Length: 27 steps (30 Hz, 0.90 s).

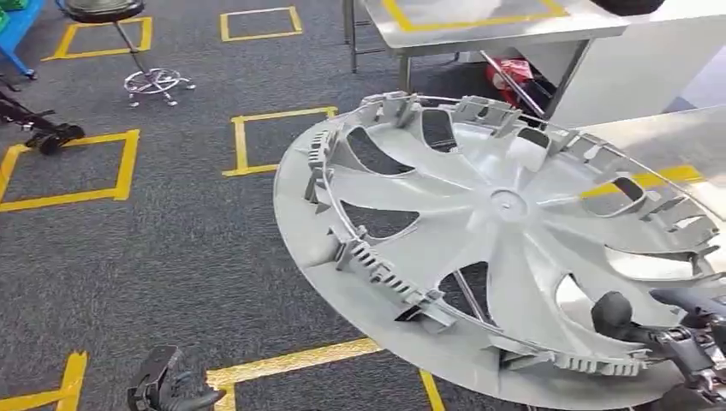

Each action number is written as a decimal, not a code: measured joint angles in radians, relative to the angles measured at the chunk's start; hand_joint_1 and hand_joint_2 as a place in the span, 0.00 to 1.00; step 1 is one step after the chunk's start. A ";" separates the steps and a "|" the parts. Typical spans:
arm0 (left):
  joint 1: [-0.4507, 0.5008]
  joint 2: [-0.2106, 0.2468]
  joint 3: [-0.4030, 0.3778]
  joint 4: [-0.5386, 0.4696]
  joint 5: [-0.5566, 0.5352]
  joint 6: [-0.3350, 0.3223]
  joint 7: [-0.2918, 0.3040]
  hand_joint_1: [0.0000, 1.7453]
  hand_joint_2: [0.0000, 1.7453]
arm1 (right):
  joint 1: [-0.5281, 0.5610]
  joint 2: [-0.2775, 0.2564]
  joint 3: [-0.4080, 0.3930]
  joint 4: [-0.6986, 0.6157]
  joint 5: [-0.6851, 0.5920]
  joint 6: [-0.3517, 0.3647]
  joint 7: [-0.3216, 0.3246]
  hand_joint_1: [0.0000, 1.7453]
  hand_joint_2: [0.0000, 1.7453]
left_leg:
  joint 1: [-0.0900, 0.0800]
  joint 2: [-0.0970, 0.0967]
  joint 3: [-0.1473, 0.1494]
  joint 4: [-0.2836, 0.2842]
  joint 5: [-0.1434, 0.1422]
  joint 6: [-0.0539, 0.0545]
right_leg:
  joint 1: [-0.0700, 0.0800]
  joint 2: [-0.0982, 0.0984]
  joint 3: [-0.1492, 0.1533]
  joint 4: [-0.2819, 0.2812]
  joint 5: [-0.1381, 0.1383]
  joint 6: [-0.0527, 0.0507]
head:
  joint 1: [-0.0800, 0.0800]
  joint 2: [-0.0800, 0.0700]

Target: Take the parts from the cabinet and place them on the table.

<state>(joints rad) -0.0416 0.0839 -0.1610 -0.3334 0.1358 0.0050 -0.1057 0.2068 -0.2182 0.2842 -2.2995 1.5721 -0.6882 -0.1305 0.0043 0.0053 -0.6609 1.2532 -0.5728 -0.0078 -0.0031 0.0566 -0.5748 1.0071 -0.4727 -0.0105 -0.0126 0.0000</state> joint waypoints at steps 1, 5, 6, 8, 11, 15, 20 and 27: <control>0.000 0.001 0.000 0.000 0.000 0.001 0.000 0.00 1.00 | 0.000 0.000 0.000 0.000 0.000 0.000 0.000 1.00 1.00 | 0.002 -0.011 0.042 -0.094 0.053 0.002 | -0.001 0.013 0.001 0.002 0.000 0.000 | 0.000 0.000; 0.000 0.003 -0.010 0.000 -0.022 0.024 0.000 0.00 1.00 | -0.018 -0.003 0.020 0.009 -0.001 0.000 0.005 1.00 1.00 | 0.006 -0.077 0.097 -0.232 0.080 0.006 | -0.005 0.059 -0.019 0.010 0.005 0.022 | 0.001 0.000; 0.000 0.003 -0.010 0.000 -0.024 0.027 0.000 0.00 1.00 | -0.019 -0.003 0.024 0.012 0.000 0.000 0.006 1.00 1.00 | 0.004 -0.068 0.097 -0.230 0.081 0.011 | -0.009 0.069 -0.022 0.007 0.009 0.030 | 0.001 0.000; -0.004 0.000 -0.013 0.000 -0.033 0.034 -0.003 0.00 1.00 | -0.023 -0.006 0.030 0.018 -0.001 0.000 0.008 1.00 1.00 | 0.012 -0.041 0.101 -0.249 0.093 0.028 | -0.010 0.073 -0.038 0.012 0.005 0.039 | 0.002 0.000; -0.001 0.001 -0.017 0.000 -0.042 0.039 -0.005 0.00 1.00 | -0.046 -0.012 0.042 0.031 -0.001 0.000 0.012 1.00 1.00 | 0.004 -0.003 0.100 -0.251 0.094 0.035 | -0.004 -0.038 -0.126 0.199 -0.098 0.048 | 0.007 0.000; 0.003 0.005 -0.033 0.000 -0.044 -0.007 0.011 0.00 1.00 | -0.055 -0.014 0.058 0.050 -0.001 0.000 0.024 1.00 1.00 | 0.001 0.047 0.099 -0.251 0.092 0.036 | -0.007 -0.056 -0.141 0.245 -0.082 0.052 | 0.008 0.000; 0.017 0.024 -0.040 0.006 -0.028 -0.105 0.026 0.00 1.00 | -0.107 -0.014 0.109 0.078 0.000 0.000 0.040 1.00 1.00 | -0.007 0.091 0.106 -0.247 0.086 0.017 | 0.004 -0.107 -0.001 -0.001 -0.010 0.029 | 0.005 0.000; 0.033 0.041 -0.042 0.017 -0.021 -0.113 0.024 0.00 1.00 | -0.137 -0.014 0.147 0.105 0.000 0.000 0.042 1.00 1.00 | 0.003 0.003 -0.002 0.012 -0.055 -0.011 | 0.001 -0.043 0.002 -0.011 0.001 -0.004 | -0.003 0.000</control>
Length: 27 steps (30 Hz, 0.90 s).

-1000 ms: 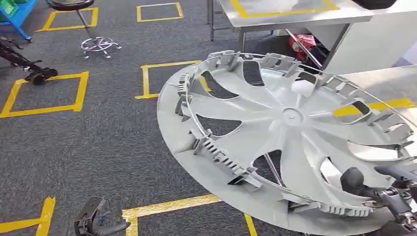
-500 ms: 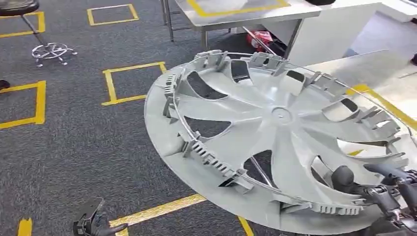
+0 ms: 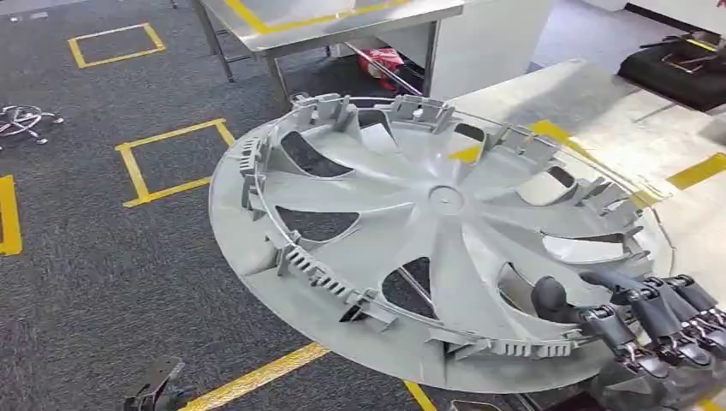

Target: Take the parts from the cabinet and place them on the table.

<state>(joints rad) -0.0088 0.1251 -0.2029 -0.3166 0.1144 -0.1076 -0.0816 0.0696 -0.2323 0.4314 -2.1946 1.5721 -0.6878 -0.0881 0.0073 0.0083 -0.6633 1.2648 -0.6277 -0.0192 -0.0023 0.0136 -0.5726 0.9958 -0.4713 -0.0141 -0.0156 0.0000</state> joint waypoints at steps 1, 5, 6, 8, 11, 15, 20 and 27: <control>0.006 0.002 0.000 0.002 0.000 0.000 0.000 0.00 1.00 | 0.000 0.000 0.002 0.003 0.000 0.000 0.000 1.00 1.00 | 0.000 -0.001 -0.031 0.061 -0.014 0.000 | 0.001 0.014 0.000 0.001 0.000 0.000 | 0.000 0.000; 0.009 0.005 0.000 0.006 0.000 0.000 0.000 0.00 1.00 | -0.002 0.000 0.010 0.011 0.000 0.000 0.000 1.00 1.00 | 0.002 -0.022 0.053 -0.152 0.137 0.009 | 0.000 0.064 0.003 0.008 -0.001 0.002 | 0.000 0.000; 0.009 0.007 0.000 0.006 0.000 0.001 0.000 0.00 1.00 | -0.003 0.000 0.011 0.011 0.000 0.000 0.000 1.00 1.00 | 0.006 -0.067 0.083 -0.226 0.159 0.012 | -0.001 0.074 0.000 0.011 -0.003 0.004 | 0.000 0.000; 0.009 0.010 0.000 0.010 0.001 0.005 -0.002 0.00 1.00 | -0.009 0.000 0.012 0.012 0.000 0.000 0.000 1.00 1.00 | 0.005 -0.075 0.093 -0.245 0.144 0.015 | 0.000 0.098 -0.015 0.018 -0.001 0.017 | 0.000 0.000; 0.008 0.009 0.000 0.011 0.003 0.017 -0.008 0.00 1.00 | -0.009 0.000 0.015 0.012 -0.001 0.000 0.000 1.00 1.00 | 0.007 -0.046 0.096 -0.257 0.150 0.030 | -0.004 0.119 -0.035 0.014 0.001 0.035 | 0.000 0.000; 0.010 0.009 0.000 0.011 0.003 0.037 -0.016 0.00 1.00 | -0.013 0.000 0.020 0.015 -0.001 0.000 -0.003 1.00 1.00 | 0.004 0.002 0.095 -0.263 0.153 0.044 | -0.003 -0.005 -0.136 0.244 -0.129 0.050 | 0.010 0.000; 0.007 0.007 0.000 0.013 0.004 0.046 -0.021 0.00 1.00 | -0.011 0.000 0.020 0.019 -0.001 0.000 -0.003 1.00 1.00 | 0.005 0.045 0.100 -0.262 0.147 0.038 | -0.011 -0.018 -0.078 0.141 -0.040 0.059 | 0.010 0.000; 0.007 0.008 0.000 0.013 0.011 0.053 -0.027 0.00 1.00 | -0.010 -0.001 0.020 0.025 0.000 0.000 -0.001 1.00 1.00 | -0.003 0.053 0.089 -0.223 0.129 0.043 | -0.007 -0.032 -0.013 0.045 -0.031 0.039 | 0.008 0.000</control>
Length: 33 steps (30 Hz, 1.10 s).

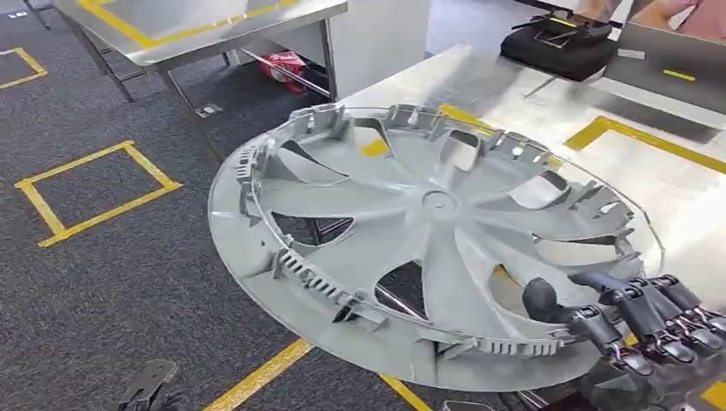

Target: Take the parts from the cabinet and place them on the table.

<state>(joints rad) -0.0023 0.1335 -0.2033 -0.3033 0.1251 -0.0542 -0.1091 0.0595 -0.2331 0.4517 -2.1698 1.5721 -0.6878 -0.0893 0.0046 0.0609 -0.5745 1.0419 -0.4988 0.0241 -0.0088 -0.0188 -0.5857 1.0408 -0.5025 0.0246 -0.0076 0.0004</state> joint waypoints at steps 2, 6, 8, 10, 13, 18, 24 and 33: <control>0.000 0.000 0.000 0.000 0.000 0.000 -0.003 0.00 1.00 | -0.001 0.000 0.000 0.002 0.000 0.000 0.000 1.00 1.00 | 0.000 0.000 -0.017 0.035 -0.016 -0.007 | 0.000 -0.001 -0.021 0.040 -0.019 -0.007 | 0.000 0.000; 0.000 0.001 0.000 0.000 -0.002 0.000 -0.007 0.00 1.00 | 0.000 0.000 0.000 0.003 0.000 0.000 0.001 1.00 1.00 | 0.000 0.000 -0.061 0.116 -0.052 -0.024 | 0.000 -0.001 -0.068 0.130 -0.060 -0.010 | 0.000 0.000; 0.000 0.001 0.000 0.000 -0.002 0.000 -0.008 0.00 1.00 | 0.000 0.000 0.000 0.003 0.000 0.000 0.004 1.00 1.00 | 0.000 0.000 -0.086 0.159 -0.071 -0.031 | 0.000 -0.001 -0.093 0.174 -0.078 -0.013 | 0.000 0.000; 0.000 0.001 0.000 0.000 -0.003 0.000 -0.008 0.00 1.00 | 0.000 0.000 0.000 0.003 0.000 0.000 0.008 1.00 1.00 | 0.000 0.000 -0.109 0.199 -0.087 -0.035 | 0.000 -0.002 -0.117 0.214 -0.094 -0.014 | 0.000 0.000; 0.000 0.001 0.000 0.000 -0.003 0.000 -0.008 0.00 1.00 | -0.001 0.000 0.001 0.005 0.000 0.000 0.010 1.00 1.00 | 0.001 0.000 -0.135 0.243 -0.106 -0.036 | 0.000 -0.002 -0.142 0.256 -0.112 -0.014 | 0.000 0.000; 0.000 0.001 -0.001 0.000 -0.003 0.000 -0.008 0.00 1.00 | -0.002 -0.001 0.003 0.010 0.000 0.000 0.013 1.00 1.00 | 0.001 0.000 -0.170 0.298 -0.126 -0.035 | 0.001 -0.002 -0.175 0.307 -0.132 -0.011 | 0.000 0.000; 0.001 0.001 -0.013 0.001 -0.004 0.000 -0.009 0.00 1.00 | -0.004 -0.002 0.005 0.011 0.000 0.000 0.016 1.00 1.00 | 0.000 0.000 -0.199 0.344 -0.147 -0.036 | 0.001 -0.002 -0.201 0.349 -0.149 -0.009 | 0.001 0.000; 0.003 0.002 -0.019 0.001 -0.002 0.003 -0.012 0.00 1.00 | -0.020 -0.002 0.016 -0.005 -0.003 0.000 0.046 1.00 1.00 | 0.000 0.000 -0.194 0.333 -0.143 -0.034 | 0.001 -0.001 -0.195 0.335 -0.144 -0.005 | 0.001 0.000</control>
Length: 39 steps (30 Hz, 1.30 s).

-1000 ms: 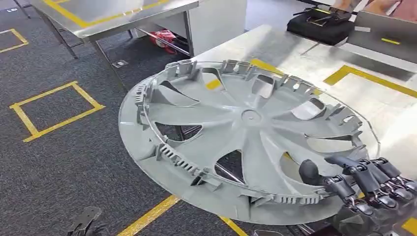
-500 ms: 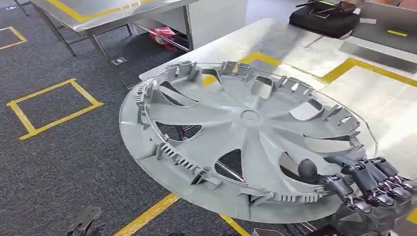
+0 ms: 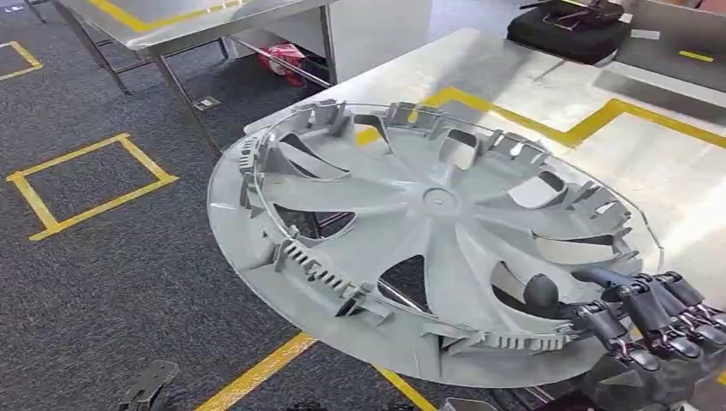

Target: Take the parts from the cabinet and place them on the table.

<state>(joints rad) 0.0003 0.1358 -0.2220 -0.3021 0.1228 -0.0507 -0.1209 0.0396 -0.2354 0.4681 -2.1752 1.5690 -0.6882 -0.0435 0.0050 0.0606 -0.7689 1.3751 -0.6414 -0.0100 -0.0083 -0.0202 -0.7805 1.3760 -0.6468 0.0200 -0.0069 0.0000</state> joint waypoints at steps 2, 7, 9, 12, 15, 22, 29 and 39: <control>0.000 0.000 0.000 0.000 0.000 0.000 0.000 0.00 1.00 | -0.007 0.000 0.003 -0.007 0.002 0.000 0.000 1.00 1.00 | 0.000 0.000 0.007 -0.013 0.005 0.001 | 0.000 0.000 0.007 -0.012 0.005 0.000 | 0.000 0.000; 0.000 0.000 0.000 0.000 0.001 0.001 -0.003 0.00 1.00 | -0.012 0.000 0.008 -0.014 0.002 0.000 0.000 1.00 1.00 | 0.000 0.000 0.040 -0.064 0.024 0.002 | 0.000 0.000 0.041 -0.065 0.023 0.001 | 0.000 0.000; 0.000 0.000 -0.001 0.000 0.001 0.001 -0.003 0.00 1.00 | -0.013 0.000 0.010 -0.015 0.002 0.000 0.000 1.00 1.00 | 0.000 0.000 0.056 -0.090 0.033 0.002 | 0.000 0.000 0.057 -0.090 0.034 0.001 | 0.000 0.000; 0.000 0.000 -0.001 0.000 0.001 0.001 -0.003 0.00 1.00 | -0.015 0.000 0.011 -0.019 0.002 0.000 0.000 1.00 1.00 | 0.000 0.000 0.077 -0.127 0.049 0.002 | 0.000 0.000 0.078 -0.127 0.049 0.001 | 0.000 0.000; 0.000 0.000 -0.001 0.000 0.001 0.001 -0.003 0.00 1.00 | -0.016 0.000 0.013 -0.020 0.002 0.000 0.000 1.00 1.00 | 0.000 0.000 0.096 -0.163 0.064 0.003 | 0.000 0.000 0.097 -0.161 0.063 0.001 | 0.000 0.000; 0.000 0.000 -0.001 0.000 0.001 0.001 -0.003 0.00 1.00 | -0.017 0.000 0.014 -0.020 0.002 0.000 0.000 1.00 1.00 | 0.000 0.000 0.128 -0.221 0.089 0.003 | 0.000 0.000 0.129 -0.219 0.087 0.002 | 0.000 0.000; 0.000 0.000 -0.001 0.000 0.003 0.003 -0.005 0.00 1.00 | -0.018 0.000 0.016 -0.020 0.002 0.000 0.000 1.00 1.00 | 0.000 0.000 0.142 -0.244 0.098 0.002 | 0.000 0.000 0.142 -0.241 0.097 0.003 | 0.000 0.000; 0.000 -0.002 -0.001 0.001 0.005 0.006 -0.008 0.00 1.00 | -0.020 0.000 0.018 -0.020 0.002 0.000 0.003 1.00 1.00 | 0.000 0.000 0.149 -0.254 0.102 0.002 | 0.000 0.000 0.150 -0.252 0.100 0.003 | 0.000 0.000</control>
<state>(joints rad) 0.0002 0.1339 -0.2228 -0.3010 0.1274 -0.0450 -0.1286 0.0199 -0.2354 0.4864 -2.1950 1.5709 -0.6882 -0.0404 0.0046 0.0602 -0.6202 1.1212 -0.5396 -0.0077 -0.0086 -0.0204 -0.6306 1.1245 -0.5469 0.0228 -0.0069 0.0000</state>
